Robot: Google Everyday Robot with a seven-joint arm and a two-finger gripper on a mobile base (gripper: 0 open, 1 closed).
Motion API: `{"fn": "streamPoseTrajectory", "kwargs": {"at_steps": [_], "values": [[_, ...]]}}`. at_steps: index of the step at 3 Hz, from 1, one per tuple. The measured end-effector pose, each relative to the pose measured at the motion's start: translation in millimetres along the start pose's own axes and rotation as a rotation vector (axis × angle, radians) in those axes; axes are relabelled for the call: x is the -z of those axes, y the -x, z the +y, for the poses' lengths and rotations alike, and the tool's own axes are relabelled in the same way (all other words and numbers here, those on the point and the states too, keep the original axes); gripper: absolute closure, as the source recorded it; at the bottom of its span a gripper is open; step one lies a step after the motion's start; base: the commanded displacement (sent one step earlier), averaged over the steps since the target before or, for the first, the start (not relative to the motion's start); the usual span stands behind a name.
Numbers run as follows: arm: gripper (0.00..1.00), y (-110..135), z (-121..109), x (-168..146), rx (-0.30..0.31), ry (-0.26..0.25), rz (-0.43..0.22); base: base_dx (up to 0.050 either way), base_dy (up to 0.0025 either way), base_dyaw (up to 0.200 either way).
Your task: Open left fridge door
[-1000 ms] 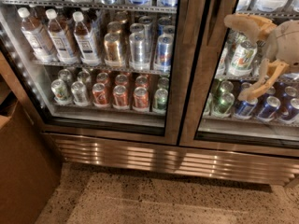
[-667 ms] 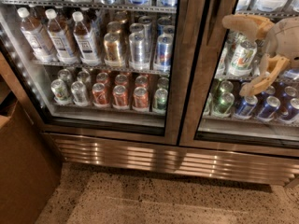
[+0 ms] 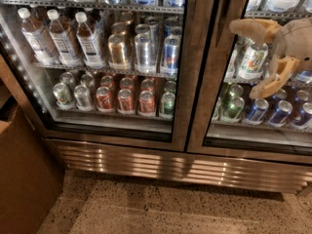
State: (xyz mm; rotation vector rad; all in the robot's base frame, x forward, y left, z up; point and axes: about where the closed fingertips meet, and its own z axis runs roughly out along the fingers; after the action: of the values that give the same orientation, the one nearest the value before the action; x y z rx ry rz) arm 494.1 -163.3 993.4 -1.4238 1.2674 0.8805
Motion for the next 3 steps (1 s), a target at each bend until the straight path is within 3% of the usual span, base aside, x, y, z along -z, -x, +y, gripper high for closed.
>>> {"fn": "streamPoseTrajectory", "kwargs": {"at_steps": [1,2,3], "values": [[0.00,-3.3,-3.4,0.1,-0.062,0.006,0.017,0.000,0.00000,0.000],[0.00,-3.3,-3.4,0.1,-0.062,0.006,0.017,0.000,0.00000,0.000],[0.00,0.3,-3.9,-1.4,-0.053,0.033,-0.061,0.000,0.00000,0.000]]}}
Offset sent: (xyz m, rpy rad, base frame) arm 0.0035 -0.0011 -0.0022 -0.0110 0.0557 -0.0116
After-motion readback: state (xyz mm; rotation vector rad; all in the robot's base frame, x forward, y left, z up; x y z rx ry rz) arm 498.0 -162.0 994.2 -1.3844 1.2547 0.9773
